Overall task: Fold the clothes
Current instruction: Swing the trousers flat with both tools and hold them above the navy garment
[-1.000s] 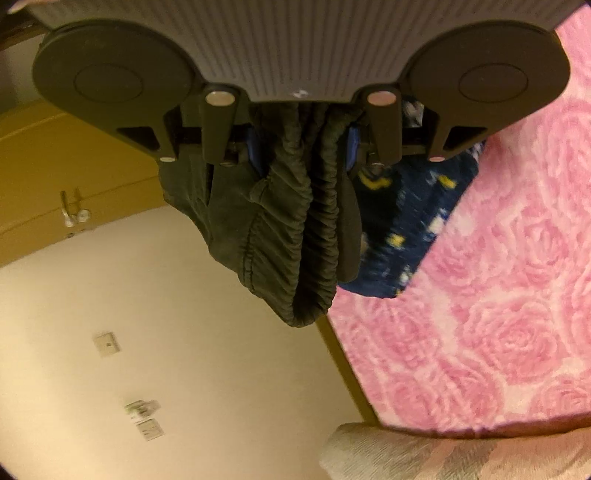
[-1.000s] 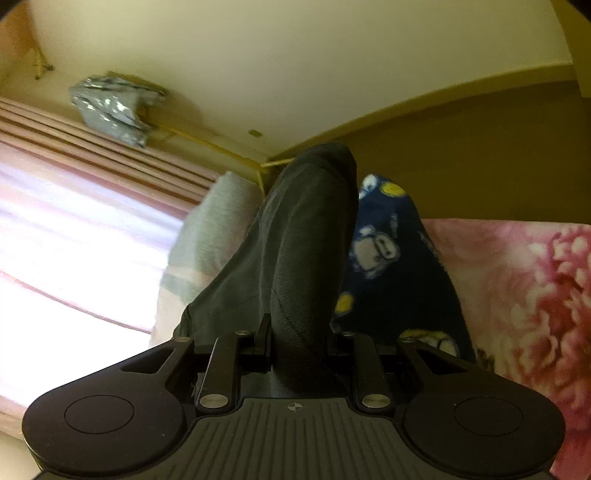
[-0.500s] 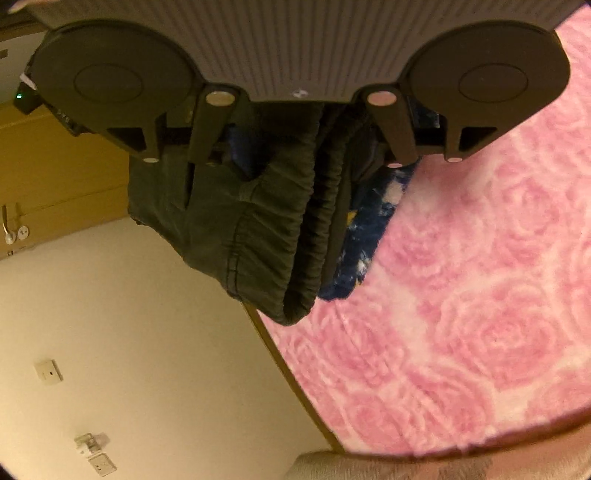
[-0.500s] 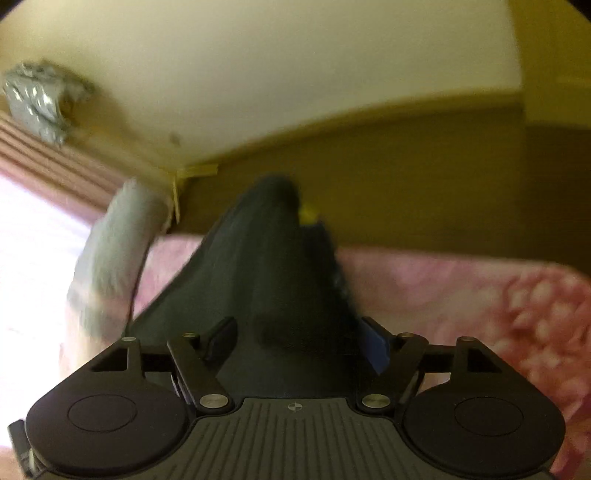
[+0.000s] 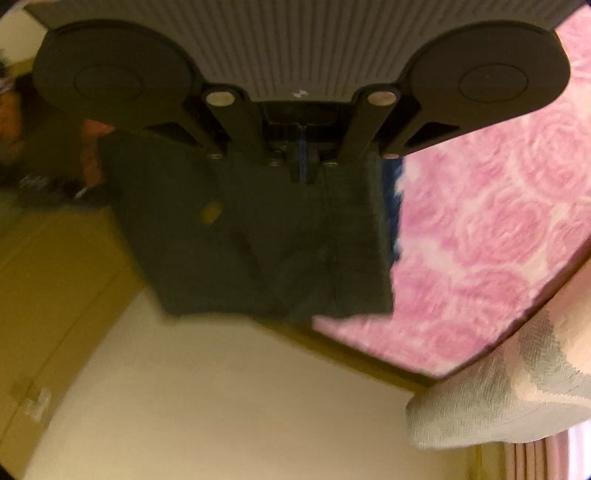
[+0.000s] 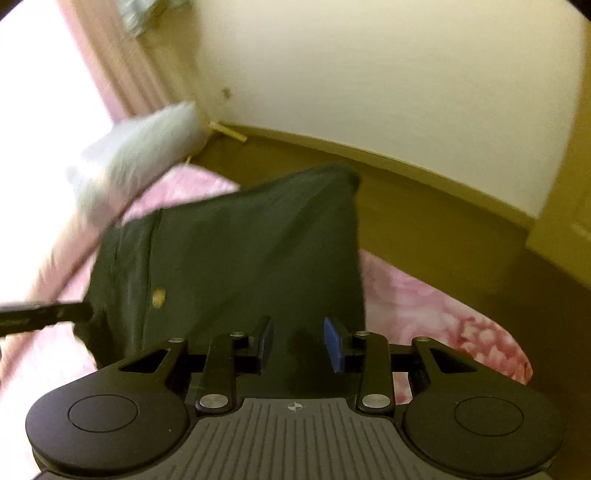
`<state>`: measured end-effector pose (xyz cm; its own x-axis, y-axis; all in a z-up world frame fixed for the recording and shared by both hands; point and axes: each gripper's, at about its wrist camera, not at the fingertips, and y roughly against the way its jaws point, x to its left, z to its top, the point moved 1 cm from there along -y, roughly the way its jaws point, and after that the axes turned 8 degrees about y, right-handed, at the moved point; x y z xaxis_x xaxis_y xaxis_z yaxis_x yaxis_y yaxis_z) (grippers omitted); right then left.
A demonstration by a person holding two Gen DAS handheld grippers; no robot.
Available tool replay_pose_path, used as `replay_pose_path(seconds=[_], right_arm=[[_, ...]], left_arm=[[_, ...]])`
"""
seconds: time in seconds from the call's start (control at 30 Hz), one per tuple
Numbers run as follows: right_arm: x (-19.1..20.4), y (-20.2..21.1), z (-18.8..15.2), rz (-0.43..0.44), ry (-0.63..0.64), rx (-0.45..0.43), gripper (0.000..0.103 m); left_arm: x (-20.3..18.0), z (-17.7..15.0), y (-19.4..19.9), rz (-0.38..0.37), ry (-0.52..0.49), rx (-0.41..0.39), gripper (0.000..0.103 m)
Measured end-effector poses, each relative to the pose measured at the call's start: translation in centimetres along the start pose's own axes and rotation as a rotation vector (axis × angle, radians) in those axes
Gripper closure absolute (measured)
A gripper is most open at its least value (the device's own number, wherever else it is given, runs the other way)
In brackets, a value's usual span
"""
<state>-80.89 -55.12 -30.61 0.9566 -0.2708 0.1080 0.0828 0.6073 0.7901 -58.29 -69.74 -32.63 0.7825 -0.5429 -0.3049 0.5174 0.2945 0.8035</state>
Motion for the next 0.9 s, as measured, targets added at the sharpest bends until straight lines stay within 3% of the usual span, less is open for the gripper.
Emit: replay_pose_path(seconds=[0.1, 0.27, 0.4, 0.5, 0.67, 0.9], right_arm=[[0.6, -2.0, -0.8, -0.023, 0.063, 0.035, 0.067], [1.1, -3.5, -0.8, -0.036, 0.14, 0.084, 0.067], [0.7, -2.6, 0.6, -0.021, 0.125, 0.123, 0.067], [-0.4, -1.5, 2.4, -0.012, 0.033, 0.04, 0.067], [-1.9, -4.1, 6.8, -0.05, -0.02, -0.047, 0.067], [-2.2, -9.5, 9.8, -0.078, 0.001, -0.107, 0.067]], left_arm=[[1.5, -1.0, -0.9, -0.017, 0.059, -0.023, 0.1], [0.9, -1.6, -1.1, 0.022, 0.026, -0.036, 0.1], [-0.2, 0.5, 1.1, 0.033, 0.047, -0.042, 0.101], [-0.4, 3.2, 2.1, 0.01, 0.059, -0.1, 0.101], [-0.2, 7.5, -0.7, 0.007, 0.081, -0.162, 0.101], [1.4, 7.8, -5.6, 0.046, 0.127, -0.194, 0.096]])
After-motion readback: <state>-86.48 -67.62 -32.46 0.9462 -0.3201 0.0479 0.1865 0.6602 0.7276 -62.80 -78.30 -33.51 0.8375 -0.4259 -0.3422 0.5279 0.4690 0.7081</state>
